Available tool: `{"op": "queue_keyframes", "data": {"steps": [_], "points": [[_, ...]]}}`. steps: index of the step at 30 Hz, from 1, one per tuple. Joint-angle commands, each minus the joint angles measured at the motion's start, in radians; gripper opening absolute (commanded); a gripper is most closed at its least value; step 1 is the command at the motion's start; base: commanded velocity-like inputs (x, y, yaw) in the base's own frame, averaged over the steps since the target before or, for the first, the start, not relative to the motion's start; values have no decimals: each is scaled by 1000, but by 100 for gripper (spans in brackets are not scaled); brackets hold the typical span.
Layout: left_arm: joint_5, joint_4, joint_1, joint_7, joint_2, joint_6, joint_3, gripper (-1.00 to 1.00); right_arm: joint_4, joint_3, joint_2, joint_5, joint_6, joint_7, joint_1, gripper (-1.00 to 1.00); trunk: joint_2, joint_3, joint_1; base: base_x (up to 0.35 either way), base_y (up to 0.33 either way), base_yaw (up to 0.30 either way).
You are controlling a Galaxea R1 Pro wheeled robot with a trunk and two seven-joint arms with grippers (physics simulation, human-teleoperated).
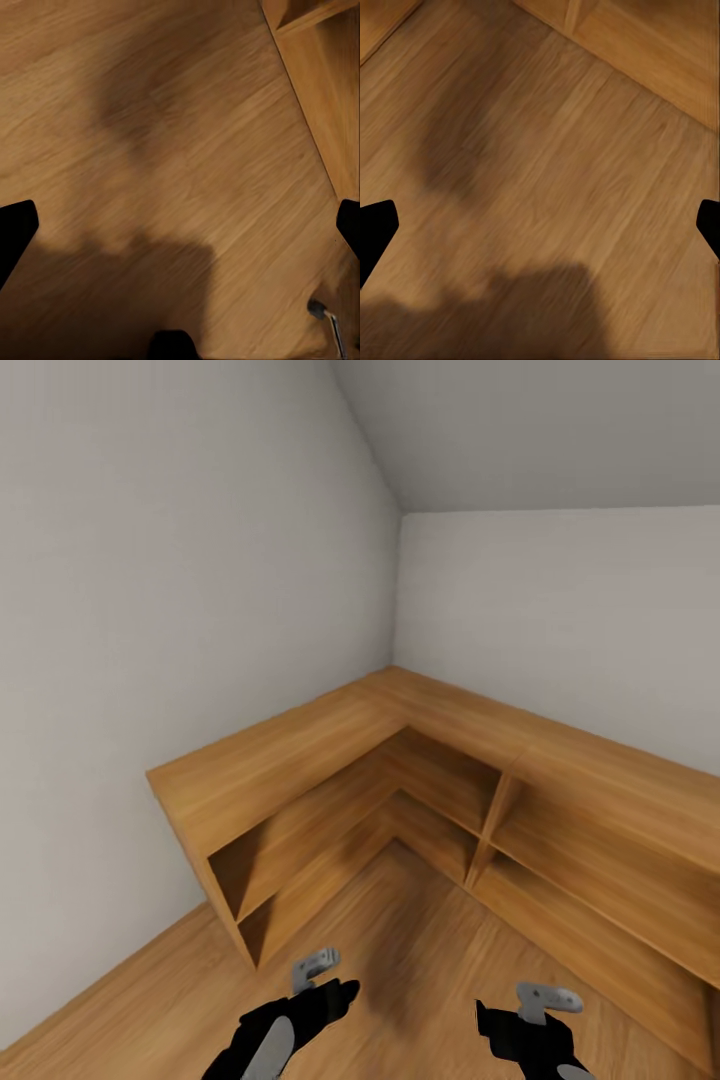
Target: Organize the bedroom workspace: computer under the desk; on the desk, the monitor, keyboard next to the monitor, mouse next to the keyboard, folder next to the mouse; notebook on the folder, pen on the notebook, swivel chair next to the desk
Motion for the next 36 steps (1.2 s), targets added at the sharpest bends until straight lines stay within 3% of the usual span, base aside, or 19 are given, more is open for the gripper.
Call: {"op": "queue_keyframes", "data": {"steps": [1, 6, 11, 24, 30, 36], "points": [[19, -11, 0, 10, 1, 7, 10, 100, -2, 2, -1, -9, 1, -10, 0, 100, 0, -1, 0, 23, 6, -300], [63, -37, 1, 9, 2, 39, 53, 100, -4, 3, 4, -8, 0, -22, 0, 100, 0, 1, 0, 12, 3, -291], [85, -43, 1, 8, 3, 60, 71, 100, -7, 8, 8, -9, -1, -91, 0, 100, 0, 6, 0, 4, 1, -258], [88, -39, 1, 8, 5, 65, 77, 100, -3, 13, 9, -12, -1, -129, 8, 100, 0, 22, 0, 1, 0, -234], [78, -20, 4, 11, 37, 54, 68, 100, -3, 13, 9, -12, -1, -130, 14, 100, 0, 30, 0, 0, 0, -223], [76, -13, 8, 11, 51, 51, 64, 100, -2, 12, 9, -13, 0, -128, 15, 100, 0, 37, 0, 67, 78, -224]]}}
